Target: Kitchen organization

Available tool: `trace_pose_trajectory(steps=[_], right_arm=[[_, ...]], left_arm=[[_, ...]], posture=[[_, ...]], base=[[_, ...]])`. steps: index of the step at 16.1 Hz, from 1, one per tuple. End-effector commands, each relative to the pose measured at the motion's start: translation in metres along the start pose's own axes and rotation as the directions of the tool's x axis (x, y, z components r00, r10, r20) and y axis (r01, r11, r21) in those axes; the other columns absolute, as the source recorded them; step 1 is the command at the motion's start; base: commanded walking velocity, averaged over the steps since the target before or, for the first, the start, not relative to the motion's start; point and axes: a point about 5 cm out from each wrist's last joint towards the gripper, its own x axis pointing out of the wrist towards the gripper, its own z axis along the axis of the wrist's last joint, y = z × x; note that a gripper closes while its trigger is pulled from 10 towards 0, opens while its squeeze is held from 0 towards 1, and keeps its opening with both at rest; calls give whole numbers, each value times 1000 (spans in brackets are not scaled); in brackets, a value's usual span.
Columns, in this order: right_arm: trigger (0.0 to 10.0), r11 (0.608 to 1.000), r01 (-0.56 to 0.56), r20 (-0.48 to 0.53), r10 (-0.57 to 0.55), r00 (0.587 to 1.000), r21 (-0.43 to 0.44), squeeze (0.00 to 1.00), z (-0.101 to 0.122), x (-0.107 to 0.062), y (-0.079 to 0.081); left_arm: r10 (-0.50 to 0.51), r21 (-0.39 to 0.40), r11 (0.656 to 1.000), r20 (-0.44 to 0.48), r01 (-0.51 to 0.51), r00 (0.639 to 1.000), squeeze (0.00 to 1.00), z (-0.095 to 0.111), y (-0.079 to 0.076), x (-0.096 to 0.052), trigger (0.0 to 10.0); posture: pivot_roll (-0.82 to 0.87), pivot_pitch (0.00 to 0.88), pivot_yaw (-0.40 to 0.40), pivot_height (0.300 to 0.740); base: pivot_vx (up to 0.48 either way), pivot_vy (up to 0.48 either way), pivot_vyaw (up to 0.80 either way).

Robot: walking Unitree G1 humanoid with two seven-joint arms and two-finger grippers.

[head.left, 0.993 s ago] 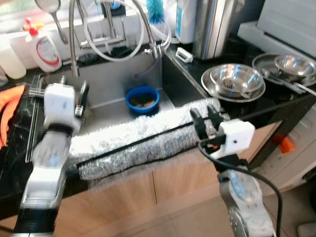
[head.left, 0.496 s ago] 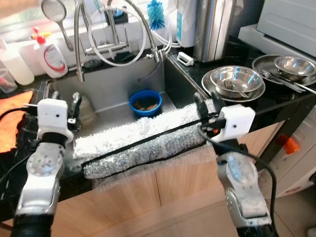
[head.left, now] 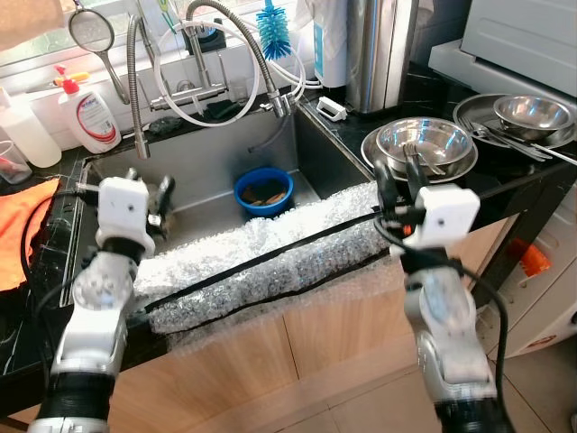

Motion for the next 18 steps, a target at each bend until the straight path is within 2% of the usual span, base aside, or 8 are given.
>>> trace_pose_trajectory(steps=[1,6,9,11,14,15,16,18], right_arm=[[10000,1000,-10,43,10,999,-1,0,9,-1,4],[10000,999,1,33,0,999,-37,0,9,-7,-11],[10000,999,16,6,-16,1000,-47,0,4,-10,-18],[10000,999,30,8,-29,1000,-43,0,3,-8,-13],[10000,1000,-7,-5,7,1000,-18,0,5,-4,-6],[10000,1000,-13,-8,13,1000,-17,647,5,-3,-5],[10000,1000,-20,-9,20,1000,-14,1000,7,-1,-6],[10000,999,0,-5,-1,1000,-46,1000,10,2,-16]], left_arm=[[-6,-1,1000,19,6,1000,0,4,0,-3,10000],[24,-28,999,53,-23,998,0,10,-8,-17,10000],[28,-62,998,43,-25,999,0,7,-13,-21,10000],[38,-75,997,54,-34,998,0,14,-10,-15,10000],[72,-93,994,72,-65,995,0,18,-11,-15,10000],[77,-85,994,66,-72,995,0,15,-11,-19,10000],[93,-83,993,58,-88,994,0,13,-10,-22,10000],[113,-89,990,40,-109,993,0,12,-10,-27,10000]], posture=[[-132,0,156,740],[-120,0,105,740],[-108,0,112,740],[-102,0,136,740],[-92,0,62,740],[-91,0,46,740],[-90,0,34,740],[-93,0,42,740]], base=[[0,0,0],[0,0,0],[0,0,0],[0,0,0],[0,0,0],[0,0,0],[0,0,0],[0,0,0]])
